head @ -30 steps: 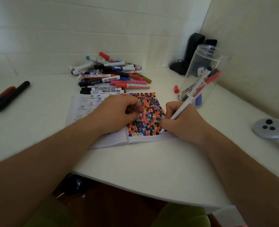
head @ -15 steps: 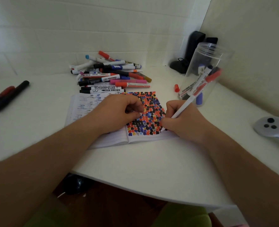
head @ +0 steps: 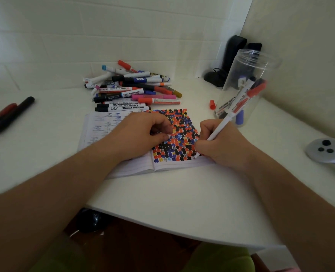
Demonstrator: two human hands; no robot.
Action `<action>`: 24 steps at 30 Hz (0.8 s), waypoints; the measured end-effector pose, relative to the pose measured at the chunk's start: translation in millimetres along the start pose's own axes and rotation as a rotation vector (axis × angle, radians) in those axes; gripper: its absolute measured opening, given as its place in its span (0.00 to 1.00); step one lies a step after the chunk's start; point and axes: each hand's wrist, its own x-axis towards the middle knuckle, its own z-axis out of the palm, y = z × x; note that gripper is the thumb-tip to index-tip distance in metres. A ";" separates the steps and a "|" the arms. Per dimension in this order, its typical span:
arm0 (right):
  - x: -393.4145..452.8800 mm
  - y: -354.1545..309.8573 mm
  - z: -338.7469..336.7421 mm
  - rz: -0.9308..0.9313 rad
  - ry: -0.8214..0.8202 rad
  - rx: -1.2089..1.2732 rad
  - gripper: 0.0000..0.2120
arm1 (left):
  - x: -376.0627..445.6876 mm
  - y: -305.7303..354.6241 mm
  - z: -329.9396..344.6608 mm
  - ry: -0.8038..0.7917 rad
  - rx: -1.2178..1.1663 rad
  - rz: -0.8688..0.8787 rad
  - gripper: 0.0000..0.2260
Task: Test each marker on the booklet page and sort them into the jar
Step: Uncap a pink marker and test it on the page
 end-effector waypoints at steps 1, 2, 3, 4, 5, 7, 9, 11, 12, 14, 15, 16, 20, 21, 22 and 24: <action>-0.1 -0.1 -0.1 0.003 0.000 -0.003 0.16 | -0.1 0.3 -0.1 0.000 0.001 0.002 0.06; -0.3 0.2 -0.2 0.005 0.001 -0.004 0.16 | -0.3 0.7 -0.3 0.000 0.000 0.003 0.06; -0.6 0.2 0.0 0.008 0.003 -0.003 0.17 | -0.5 0.8 -0.7 0.003 0.000 0.005 0.06; -0.6 0.3 0.2 0.010 0.007 0.002 0.17 | -1.0 1.1 -1.2 0.006 -0.003 0.008 0.06; -0.6 -0.6 0.1 0.014 0.015 0.030 0.17 | -1.5 1.3 -1.7 0.010 -0.012 0.010 0.06; 0.8 -1.0 -2.0 0.034 0.045 0.195 0.17 | -3.1 2.5 -2.4 0.023 -0.050 0.021 0.06; 2.1 -1.5 -6.0 0.044 0.068 0.437 0.16 | -5.0 4.6 -3.0 0.046 -0.098 0.052 0.05; 1.2 -4.8 -7.7 0.024 0.039 0.601 0.11 | -7.3 7.3 -3.8 0.069 -0.143 0.077 0.06; 0.0 -6.9 -6.8 0.017 0.014 0.647 0.09 | -8.2 8.4 -4.3 0.078 -0.169 0.079 0.07; -1.0 -9.3 -3.1 0.030 -0.028 0.688 0.07 | -8.3 8.9 -4.5 0.090 -0.222 0.066 0.09; -0.7 -9.8 -1.5 0.044 -0.037 0.687 0.07 | -7.8 8.7 -4.4 0.094 -0.241 0.055 0.10; 0.0 -9.5 -0.3 0.059 -0.037 0.683 0.06 | -7.4 8.8 -4.2 0.098 -0.254 0.041 0.11; 1.7 -7.0 -2.3 0.083 -0.036 0.749 0.07 | -7.0 9.9 -4.8 0.092 -0.258 0.023 0.16; 1.4 -6.8 -2.9 0.087 -0.039 0.760 0.08 | -7.3 10.2 -5.3 0.089 -0.256 0.023 0.17; 1.1 -7.2 -3.1 0.091 -0.045 0.761 0.08 | -7.5 10.7 -5.7 0.086 -0.255 0.024 0.18; 0.8 -7.0 -2.3 0.093 -0.054 0.741 0.09 | -7.8 11.5 -5.4 0.085 -0.253 0.029 0.18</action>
